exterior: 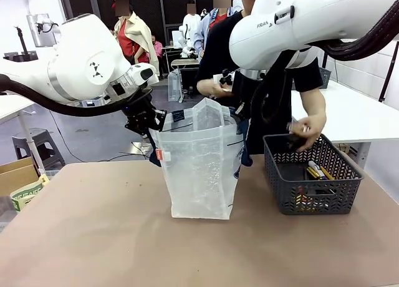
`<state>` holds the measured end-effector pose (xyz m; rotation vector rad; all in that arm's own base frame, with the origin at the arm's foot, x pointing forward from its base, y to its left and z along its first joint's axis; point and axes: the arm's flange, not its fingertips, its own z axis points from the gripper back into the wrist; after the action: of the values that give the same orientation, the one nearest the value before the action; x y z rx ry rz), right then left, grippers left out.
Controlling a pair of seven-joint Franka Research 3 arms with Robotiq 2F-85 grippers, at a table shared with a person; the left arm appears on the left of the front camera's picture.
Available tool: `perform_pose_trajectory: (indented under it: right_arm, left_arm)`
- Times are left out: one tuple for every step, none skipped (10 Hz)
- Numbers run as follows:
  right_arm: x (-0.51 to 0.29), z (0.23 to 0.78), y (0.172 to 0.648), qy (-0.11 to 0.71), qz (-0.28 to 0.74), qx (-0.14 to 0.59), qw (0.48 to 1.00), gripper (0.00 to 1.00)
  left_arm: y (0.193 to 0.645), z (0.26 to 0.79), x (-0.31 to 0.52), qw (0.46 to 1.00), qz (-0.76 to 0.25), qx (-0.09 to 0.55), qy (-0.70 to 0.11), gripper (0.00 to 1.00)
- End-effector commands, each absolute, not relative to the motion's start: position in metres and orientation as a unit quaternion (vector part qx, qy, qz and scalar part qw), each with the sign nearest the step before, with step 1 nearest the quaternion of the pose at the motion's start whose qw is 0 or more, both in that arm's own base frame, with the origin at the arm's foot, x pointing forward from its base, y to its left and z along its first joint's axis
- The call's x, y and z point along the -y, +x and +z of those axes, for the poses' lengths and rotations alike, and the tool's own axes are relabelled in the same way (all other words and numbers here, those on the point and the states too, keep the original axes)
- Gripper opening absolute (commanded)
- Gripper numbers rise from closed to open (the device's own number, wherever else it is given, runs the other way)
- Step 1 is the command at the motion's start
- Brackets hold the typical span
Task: Transfer purchased items from the store into the shopping bag.
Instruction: Move the Reusable shopping bag to the right side of the table.
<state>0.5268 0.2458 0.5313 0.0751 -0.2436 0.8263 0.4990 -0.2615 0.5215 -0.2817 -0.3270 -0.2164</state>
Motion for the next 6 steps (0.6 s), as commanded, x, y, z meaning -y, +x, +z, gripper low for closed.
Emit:
perform_pose_trajectory:
  right_arm:
    - [-0.2458, 0.5316, 0.5278, 0.035, 0.399, 0.116, 0.909, 0.00]
    - [-0.2458, 0.5316, 0.5278, 0.035, 0.399, 0.116, 0.909, 0.00]
    - [-0.2458, 0.5316, 0.5278, 0.035, 0.399, 0.116, 0.909, 0.00]
    - [-0.2458, 0.5316, 0.5278, 0.035, 0.399, 0.116, 0.909, 0.00]
    - [-0.2458, 0.5316, 0.5278, 0.035, 0.399, 0.116, 0.909, 0.00]
    - [-0.2458, 0.5316, 0.5278, 0.035, 0.399, 0.116, 0.909, 0.00]
  left_arm:
    - [0.5006, 0.5142, 0.2632, 0.965, -0.149, 0.170, -0.135, 0.00]
    - [0.5010, 0.5121, 0.2643, 0.963, -0.161, 0.168, -0.134, 0.00]
    - [0.5011, 0.5123, 0.2638, 0.962, -0.164, 0.169, -0.138, 0.00]
    - [0.5013, 0.5116, 0.2638, 0.959, -0.177, 0.173, -0.140, 0.00]
    - [0.5003, 0.5109, 0.2629, 0.954, -0.198, 0.178, -0.141, 0.00]
    - [0.5003, 0.5112, 0.2611, 0.948, -0.214, 0.185, -0.144, 0.00]
